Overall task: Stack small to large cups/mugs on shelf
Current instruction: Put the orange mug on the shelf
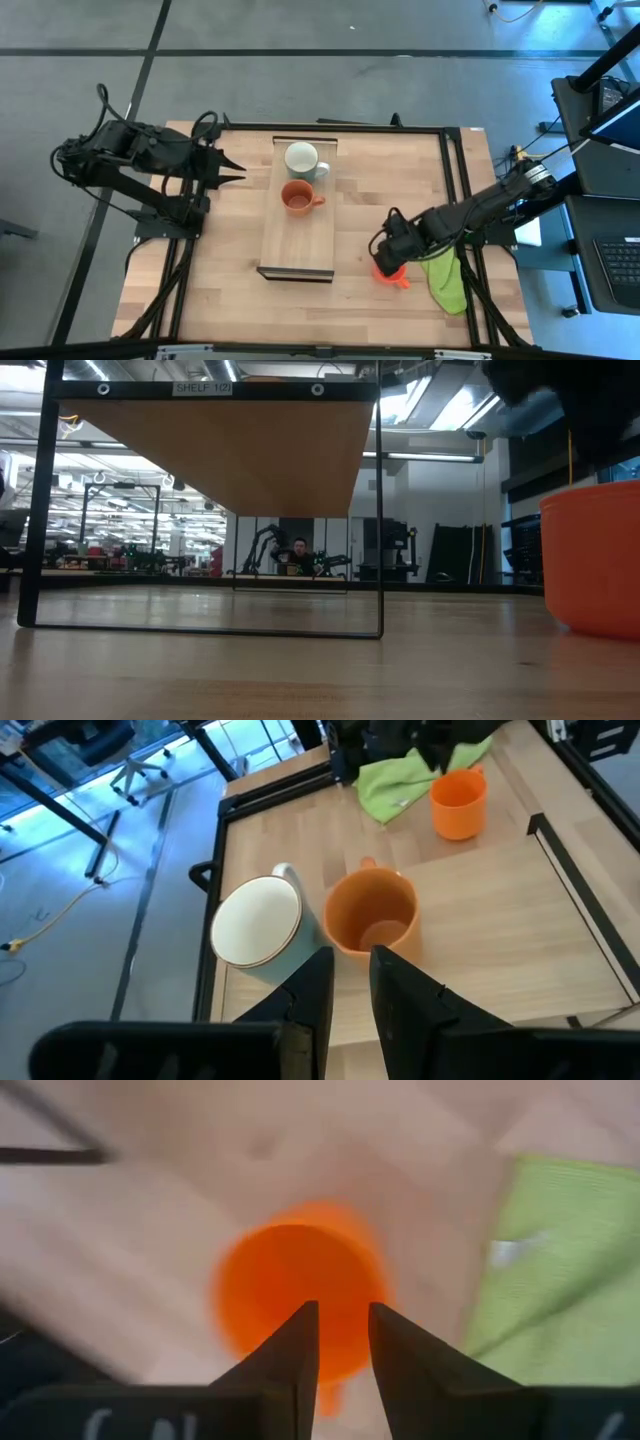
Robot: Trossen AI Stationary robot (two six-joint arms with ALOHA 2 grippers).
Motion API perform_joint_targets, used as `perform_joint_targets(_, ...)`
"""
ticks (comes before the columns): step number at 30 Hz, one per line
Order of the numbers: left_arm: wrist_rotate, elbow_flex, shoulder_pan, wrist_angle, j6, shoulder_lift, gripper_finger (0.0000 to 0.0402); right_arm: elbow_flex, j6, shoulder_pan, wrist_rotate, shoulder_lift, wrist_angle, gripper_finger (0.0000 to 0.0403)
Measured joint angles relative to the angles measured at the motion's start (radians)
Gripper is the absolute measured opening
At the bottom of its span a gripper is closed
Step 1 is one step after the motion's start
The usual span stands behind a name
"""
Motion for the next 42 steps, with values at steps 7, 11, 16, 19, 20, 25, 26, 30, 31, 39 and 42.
perform_joint_targets(7,0.0,0.0,0.0,-0.001,0.002,0.0,0.0063,-0.108,0.103,0.025,0.019,0.0,0.02,0.0092)
perform_joint_targets(11,0.0,0.0,0.0,-0.001,0.001,0.0,0.0063,-0.148,0.111,0.037,-0.016,0.0,0.078,0.0092)
perform_joint_targets(16,-0.001,0.0,0.0,-0.001,-0.001,0.0,0.0063,-0.164,0.111,0.04,-0.023,0.0,0.111,0.0092)
perform_joint_targets(19,-0.005,0.0,0.0,-0.001,-0.002,0.0,0.0063,-0.164,0.109,0.04,0.008,0.0,0.109,0.0092)
perform_joint_targets(20,-0.008,0.0,0.0,-0.001,-0.002,0.0,0.0063,-0.164,0.108,0.04,0.019,0.0,0.106,0.0092)
perform_joint_targets(25,-0.035,0.0,0.002,-0.001,-0.003,0.0,0.0063,-0.165,0.107,0.04,0.05,0.0,0.103,0.0092)
perform_joint_targets(26,-0.042,0.0,0.002,-0.001,-0.003,0.0,0.0063,-0.165,0.106,0.04,0.05,0.0,0.103,0.0092)
perform_joint_targets(30,-0.058,0.0,0.002,-0.001,-0.003,0.0,0.0063,-0.165,0.104,0.04,0.051,0.0,0.103,0.0092)
perform_joint_targets(31,-0.058,0.0,0.002,-0.001,-0.004,0.0,0.0063,-0.165,0.104,0.04,0.051,0.0,0.103,0.0092)
perform_joint_targets(39,-0.059,0.0,0.002,-0.001,-0.005,0.0,0.0063,-0.165,0.108,0.04,0.044,0.0,0.139,0.0092)
perform_joint_targets(42,-0.059,0.0,0.002,-0.001,-0.005,0.0,0.0063,-0.165,0.11,0.041,0.043,0.0,0.156,0.0092)
